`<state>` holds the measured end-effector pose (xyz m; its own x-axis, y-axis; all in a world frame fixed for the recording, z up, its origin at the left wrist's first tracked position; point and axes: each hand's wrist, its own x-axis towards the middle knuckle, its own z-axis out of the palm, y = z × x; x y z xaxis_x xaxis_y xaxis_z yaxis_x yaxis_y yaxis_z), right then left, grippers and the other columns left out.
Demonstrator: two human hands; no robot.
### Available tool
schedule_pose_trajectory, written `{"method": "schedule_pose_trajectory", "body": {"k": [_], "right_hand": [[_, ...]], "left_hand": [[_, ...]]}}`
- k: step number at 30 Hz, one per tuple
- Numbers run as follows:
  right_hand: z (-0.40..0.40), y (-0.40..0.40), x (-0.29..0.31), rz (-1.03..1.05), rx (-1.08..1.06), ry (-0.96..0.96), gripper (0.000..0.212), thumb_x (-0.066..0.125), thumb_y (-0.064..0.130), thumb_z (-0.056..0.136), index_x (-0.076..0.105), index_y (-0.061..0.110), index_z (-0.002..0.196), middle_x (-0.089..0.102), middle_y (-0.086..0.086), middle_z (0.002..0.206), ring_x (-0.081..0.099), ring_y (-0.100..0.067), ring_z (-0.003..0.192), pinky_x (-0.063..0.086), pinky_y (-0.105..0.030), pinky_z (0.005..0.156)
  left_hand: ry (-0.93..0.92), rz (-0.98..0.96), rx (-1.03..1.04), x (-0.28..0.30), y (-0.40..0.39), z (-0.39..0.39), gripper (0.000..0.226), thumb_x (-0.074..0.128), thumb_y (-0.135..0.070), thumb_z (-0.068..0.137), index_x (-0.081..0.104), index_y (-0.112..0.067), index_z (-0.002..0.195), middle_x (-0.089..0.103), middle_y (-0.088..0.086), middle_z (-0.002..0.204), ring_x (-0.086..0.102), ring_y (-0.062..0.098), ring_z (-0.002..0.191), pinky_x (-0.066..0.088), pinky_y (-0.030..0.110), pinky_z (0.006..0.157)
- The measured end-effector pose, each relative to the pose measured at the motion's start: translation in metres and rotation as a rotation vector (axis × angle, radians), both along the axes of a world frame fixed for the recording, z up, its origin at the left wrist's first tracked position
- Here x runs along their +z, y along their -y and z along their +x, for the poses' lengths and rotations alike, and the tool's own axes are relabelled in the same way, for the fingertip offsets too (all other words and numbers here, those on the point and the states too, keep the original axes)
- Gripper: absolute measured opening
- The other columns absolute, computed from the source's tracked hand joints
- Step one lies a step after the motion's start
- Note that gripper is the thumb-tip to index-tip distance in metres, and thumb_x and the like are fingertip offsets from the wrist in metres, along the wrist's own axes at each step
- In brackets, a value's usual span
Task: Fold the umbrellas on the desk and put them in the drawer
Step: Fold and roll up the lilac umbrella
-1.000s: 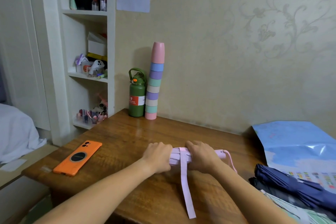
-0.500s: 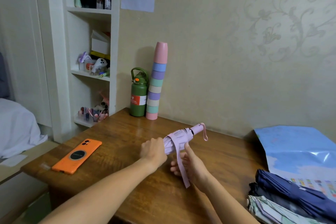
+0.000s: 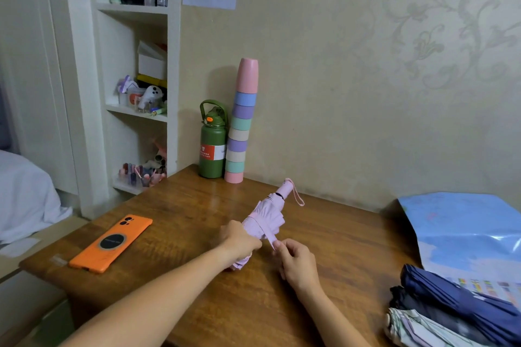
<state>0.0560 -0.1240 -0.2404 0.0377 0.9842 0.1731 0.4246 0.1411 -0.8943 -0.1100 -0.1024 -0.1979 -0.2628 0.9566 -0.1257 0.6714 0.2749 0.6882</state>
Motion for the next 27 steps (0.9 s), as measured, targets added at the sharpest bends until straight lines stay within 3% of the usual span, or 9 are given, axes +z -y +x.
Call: {"method": "schedule_pose_trajectory", "body": {"k": [3, 6, 8, 11, 14, 17, 21, 24, 27], "right_hand": [[0.001, -0.005, 0.003, 0.029, 0.013, 0.057, 0.036, 0.061, 0.036, 0.1, 0.068, 0.019, 0.07, 0.061, 0.004, 0.054, 0.049, -0.007, 0.049, 0.042, -0.025, 0.058], [0.005, -0.005, 0.002, 0.06, 0.056, 0.077, 0.033, 0.061, 0.037, 0.1, 0.071, 0.02, 0.073, 0.065, 0.003, 0.065, 0.048, -0.001, 0.056, 0.038, -0.018, 0.058], [0.006, -0.004, 0.0, 0.082, 0.07, 0.063, 0.031, 0.061, 0.03, 0.101, 0.068, 0.022, 0.071, 0.061, 0.01, 0.061, 0.047, -0.001, 0.057, 0.037, -0.019, 0.057], [0.007, -0.001, -0.002, 0.076, 0.067, 0.011, 0.026, 0.06, 0.022, 0.102, 0.066, 0.019, 0.077, 0.057, 0.009, 0.055, 0.048, -0.005, 0.05, 0.039, -0.019, 0.053], [0.006, 0.002, -0.001, 0.046, 0.031, 0.008, 0.022, 0.055, 0.017, 0.104, 0.066, 0.014, 0.085, 0.063, -0.005, 0.057, 0.056, -0.01, 0.047, 0.044, -0.021, 0.05], [0.004, 0.001, -0.001, 0.058, -0.044, 0.008, 0.025, 0.056, 0.014, 0.102, 0.064, 0.01, 0.078, 0.068, -0.009, 0.063, 0.062, -0.011, 0.052, 0.049, -0.028, 0.056], [0.003, 0.003, -0.002, 0.223, -0.161, 0.07, 0.011, 0.059, 0.015, 0.09, 0.061, 0.023, 0.083, 0.064, 0.005, 0.084, 0.061, -0.013, 0.08, 0.049, -0.032, 0.067], [0.004, 0.006, -0.003, 0.427, -0.42, 0.322, 0.006, 0.053, 0.013, 0.084, 0.052, 0.018, 0.081, 0.05, 0.004, 0.082, 0.05, -0.021, 0.078, 0.042, -0.035, 0.062], [0.01, 0.006, 0.026, 0.688, -0.43, 0.356, 0.005, 0.045, 0.016, 0.079, 0.049, 0.015, 0.076, 0.045, 0.004, 0.08, 0.039, -0.017, 0.075, 0.03, -0.028, 0.064]], "left_hand": [[0.285, -0.032, -0.226, -0.004, -0.001, -0.005, 0.034, 0.079, -0.031, 0.065, 0.068, -0.008, 0.087, 0.067, 0.005, 0.078, 0.062, 0.017, 0.068, 0.05, 0.028, 0.063], [0.367, -0.032, -0.441, -0.01, -0.005, -0.015, 0.047, 0.087, -0.043, 0.062, 0.075, -0.01, 0.093, 0.075, 0.001, 0.087, 0.071, 0.018, 0.084, 0.057, 0.039, 0.085], [0.418, -0.004, -0.511, -0.011, -0.006, -0.017, 0.057, 0.089, -0.06, 0.065, 0.079, -0.017, 0.101, 0.079, -0.001, 0.097, 0.074, 0.016, 0.097, 0.055, 0.035, 0.093], [0.406, 0.052, -0.52, -0.01, -0.004, -0.011, 0.061, 0.081, -0.076, 0.067, 0.077, -0.019, 0.089, 0.078, -0.006, 0.086, 0.072, 0.014, 0.086, 0.054, 0.031, 0.086], [0.188, 0.138, -0.443, -0.011, -0.004, -0.003, 0.063, 0.071, -0.083, 0.067, 0.062, -0.021, 0.067, 0.062, -0.009, 0.063, 0.057, 0.012, 0.063, 0.045, 0.031, 0.067], [-0.124, 0.292, -0.391, -0.004, -0.001, -0.001, 0.066, 0.064, -0.086, 0.068, 0.057, -0.021, 0.064, 0.062, -0.008, 0.061, 0.056, 0.013, 0.059, 0.041, 0.03, 0.057], [-0.633, 0.48, -0.422, 0.017, 0.0, -0.012, 0.056, 0.057, -0.082, 0.08, 0.061, -0.028, 0.092, 0.07, -0.006, 0.09, 0.057, 0.014, 0.073, 0.041, 0.029, 0.063], [-0.845, 0.574, -0.449, 0.023, -0.006, -0.023, 0.061, 0.055, -0.079, 0.086, 0.061, -0.025, 0.114, 0.072, -0.003, 0.104, 0.067, 0.017, 0.086, 0.046, 0.027, 0.066], [-0.96, 0.665, -0.532, 0.022, -0.009, -0.032, 0.059, 0.057, -0.071, 0.09, 0.059, -0.023, 0.125, 0.071, -0.002, 0.109, 0.069, 0.017, 0.093, 0.049, 0.026, 0.069]]}}
